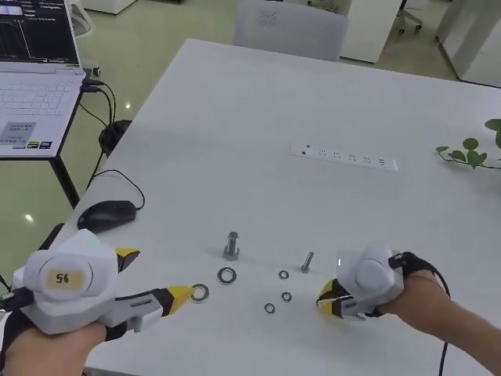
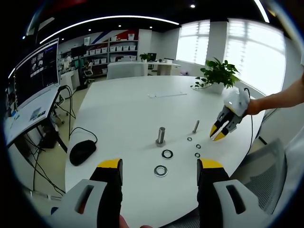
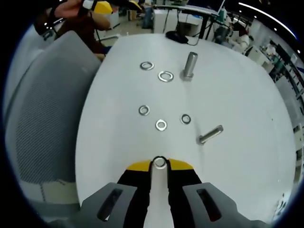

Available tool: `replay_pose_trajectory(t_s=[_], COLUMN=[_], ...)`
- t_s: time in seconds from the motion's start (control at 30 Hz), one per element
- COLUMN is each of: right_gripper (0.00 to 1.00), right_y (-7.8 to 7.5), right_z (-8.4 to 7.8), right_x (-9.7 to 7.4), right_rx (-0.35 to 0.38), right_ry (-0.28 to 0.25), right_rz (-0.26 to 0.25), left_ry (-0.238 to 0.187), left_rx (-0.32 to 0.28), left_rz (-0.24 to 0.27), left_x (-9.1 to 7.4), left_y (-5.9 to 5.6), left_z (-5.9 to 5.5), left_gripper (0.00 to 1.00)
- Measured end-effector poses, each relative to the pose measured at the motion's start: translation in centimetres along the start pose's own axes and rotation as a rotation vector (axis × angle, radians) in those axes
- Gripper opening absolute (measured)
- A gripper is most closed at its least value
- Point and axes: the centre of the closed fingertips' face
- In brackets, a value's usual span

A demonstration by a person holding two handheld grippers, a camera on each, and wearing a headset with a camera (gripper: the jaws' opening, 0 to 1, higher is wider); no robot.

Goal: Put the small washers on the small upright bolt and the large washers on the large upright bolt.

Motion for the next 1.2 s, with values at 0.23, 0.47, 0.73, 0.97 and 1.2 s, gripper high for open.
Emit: replay_pose_trajectory(t_s=[0.23, 0.47, 0.73, 0.97, 1.2], right_gripper=[0.14, 0.14, 0.14, 0.14, 0.14], right_y=[-2.2, -4.8, -6.2, -6.5, -6.7], right_z=[1.8, 3.6, 4.7, 4.6, 4.5], right_x=[-2.4, -3.8, -3.2, -2.5, -2.1], right_rx=[0.003, -0.018, -0.047, -0.098, -0.103], right_ry=[-0.037, -0.052, -0.024, 0.03, 0.047], right_rz=[-0.063, -0.11, -0.114, -0.092, -0.075], left_ry=[-0.003, -0.006, -0.006, -0.005, -0.006], left_rx=[-0.002, -0.003, -0.003, -0.009, -0.012], left_rz=[-0.002, -0.001, 0.0, 0.003, 0.004], left_x=[0.1, 0.2, 0.1, -0.1, -0.1], left_y=[0.0, 0.2, 0.3, 0.5, 0.5], left_z=[0.0, 0.0, -0.1, -0.3, -0.2], left_gripper=[0.63, 0.63, 0.63, 0.63, 0.63])
Point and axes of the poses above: the centre of the closed fingertips' face, and the gripper's own axes: x roughly forward along the fingers, y roughly to its left, z roughly out of its top, and after that the axes turned 2 degrees about z, right-handed
